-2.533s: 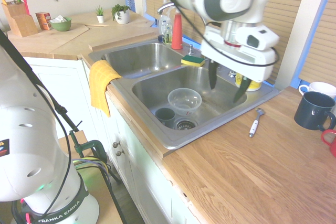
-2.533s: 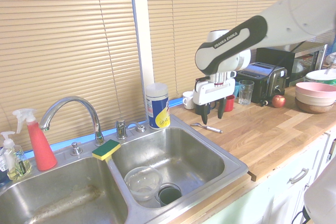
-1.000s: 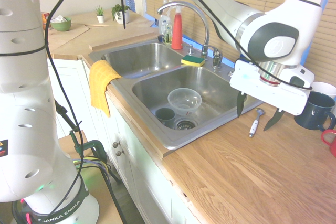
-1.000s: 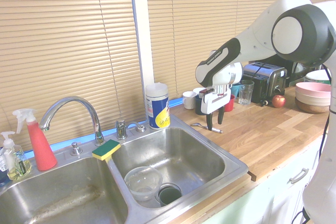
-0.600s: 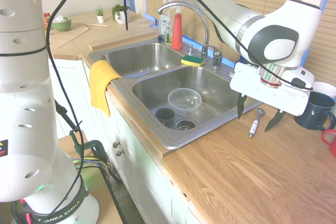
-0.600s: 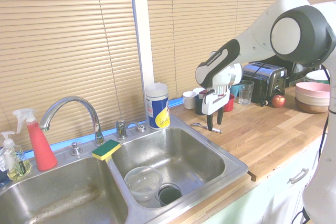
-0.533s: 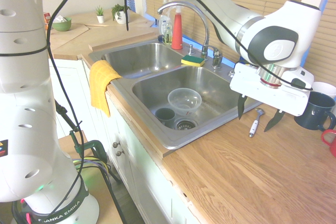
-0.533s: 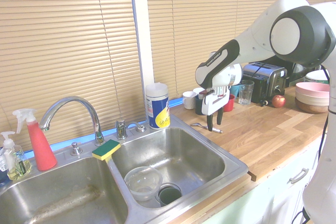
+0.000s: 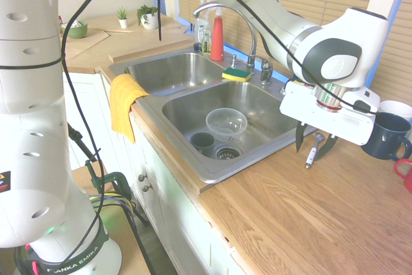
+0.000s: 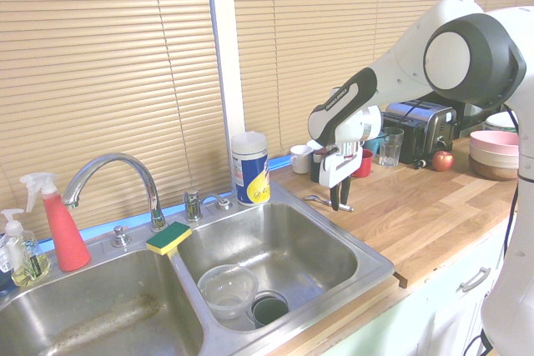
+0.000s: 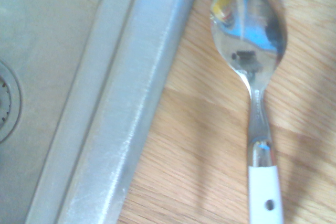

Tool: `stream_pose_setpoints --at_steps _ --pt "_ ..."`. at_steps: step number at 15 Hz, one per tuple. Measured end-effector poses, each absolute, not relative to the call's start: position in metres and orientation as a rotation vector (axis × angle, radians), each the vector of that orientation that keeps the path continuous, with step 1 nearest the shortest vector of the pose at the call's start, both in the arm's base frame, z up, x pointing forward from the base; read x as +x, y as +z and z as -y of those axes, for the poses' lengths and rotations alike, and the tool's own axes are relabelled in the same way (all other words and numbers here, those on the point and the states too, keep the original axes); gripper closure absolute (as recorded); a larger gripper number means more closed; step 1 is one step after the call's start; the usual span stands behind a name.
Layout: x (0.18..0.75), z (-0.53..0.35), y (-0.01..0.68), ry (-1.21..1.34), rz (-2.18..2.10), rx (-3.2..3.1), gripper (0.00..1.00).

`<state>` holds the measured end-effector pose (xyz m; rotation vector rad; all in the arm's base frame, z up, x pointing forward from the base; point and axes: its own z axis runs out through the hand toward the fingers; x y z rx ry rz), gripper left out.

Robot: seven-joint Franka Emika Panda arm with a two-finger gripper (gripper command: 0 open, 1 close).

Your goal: Put the spoon into the sink

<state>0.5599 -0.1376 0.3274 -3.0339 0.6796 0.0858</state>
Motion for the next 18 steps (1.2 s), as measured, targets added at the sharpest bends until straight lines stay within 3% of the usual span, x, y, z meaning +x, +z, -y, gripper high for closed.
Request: stream_pose_setpoints --at_steps 13,18 --pt "0.561 0.141 0.321 0.087 -0.689 -3.032 1.00" --pt "0.565 0.129 0.354 0.005 -0.636 -2.994 1.00"
